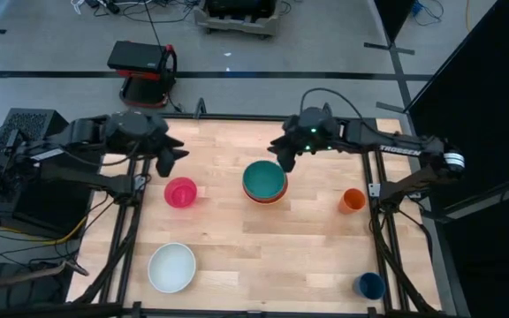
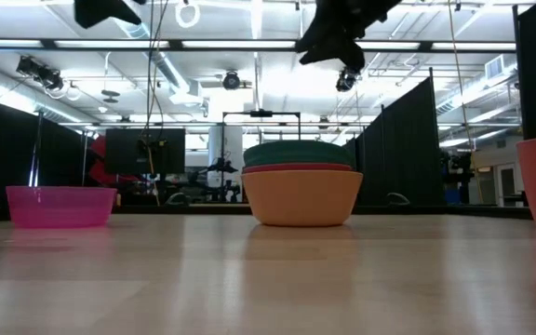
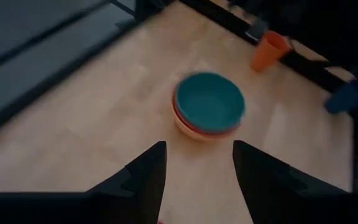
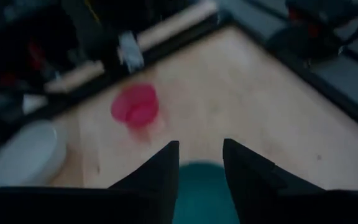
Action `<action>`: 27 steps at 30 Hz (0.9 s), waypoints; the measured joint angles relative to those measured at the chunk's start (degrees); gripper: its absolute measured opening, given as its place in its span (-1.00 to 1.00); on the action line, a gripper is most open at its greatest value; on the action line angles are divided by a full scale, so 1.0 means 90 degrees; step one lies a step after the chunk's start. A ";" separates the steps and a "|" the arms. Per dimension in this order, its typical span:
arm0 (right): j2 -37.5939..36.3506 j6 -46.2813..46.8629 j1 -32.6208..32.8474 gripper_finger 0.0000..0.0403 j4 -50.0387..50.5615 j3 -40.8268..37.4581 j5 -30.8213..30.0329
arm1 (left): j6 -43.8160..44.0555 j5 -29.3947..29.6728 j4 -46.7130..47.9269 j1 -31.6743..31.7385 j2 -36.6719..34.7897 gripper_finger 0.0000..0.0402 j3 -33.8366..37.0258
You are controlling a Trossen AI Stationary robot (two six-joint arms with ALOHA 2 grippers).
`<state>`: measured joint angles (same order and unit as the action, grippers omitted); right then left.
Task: Nest bowls inside each other
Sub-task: Stack the white bowl on top of the blue bowl
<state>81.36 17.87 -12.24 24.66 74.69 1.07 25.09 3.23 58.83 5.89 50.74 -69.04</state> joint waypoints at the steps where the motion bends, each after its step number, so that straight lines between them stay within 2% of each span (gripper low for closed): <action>1: -0.0085 0.0067 -0.0031 -0.43 -0.0197 -0.0123 -0.0013 | 0.0081 -0.0079 0.0093 -0.0105 -0.0051 -0.14 0.0044; 9: -0.0761 0.0604 -0.0282 -0.37 -0.1772 -0.1106 -0.0116 | 0.0725 -0.0709 0.0837 -0.0943 -0.0456 -0.14 0.0395; 15: -0.0777 0.0692 -0.0360 -0.42 -0.1813 -0.1132 -0.0274 | 0.0634 -0.1467 0.1464 -0.1636 -0.0476 -0.14 0.0921; 20: -0.0777 0.0842 -0.0377 -0.42 -0.1815 -0.1132 -0.0325 | 0.0396 -0.2003 0.1209 -0.2243 -0.0476 -0.14 0.1564; 27: -0.0775 0.0843 -0.0375 -0.40 -0.1816 -0.1132 -0.0529 | 0.0637 -0.2218 0.0523 -0.2853 -0.0322 0.00 0.2194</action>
<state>74.39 25.46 -15.62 8.32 64.51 -3.69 30.82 -16.73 63.54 -19.79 47.84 -49.29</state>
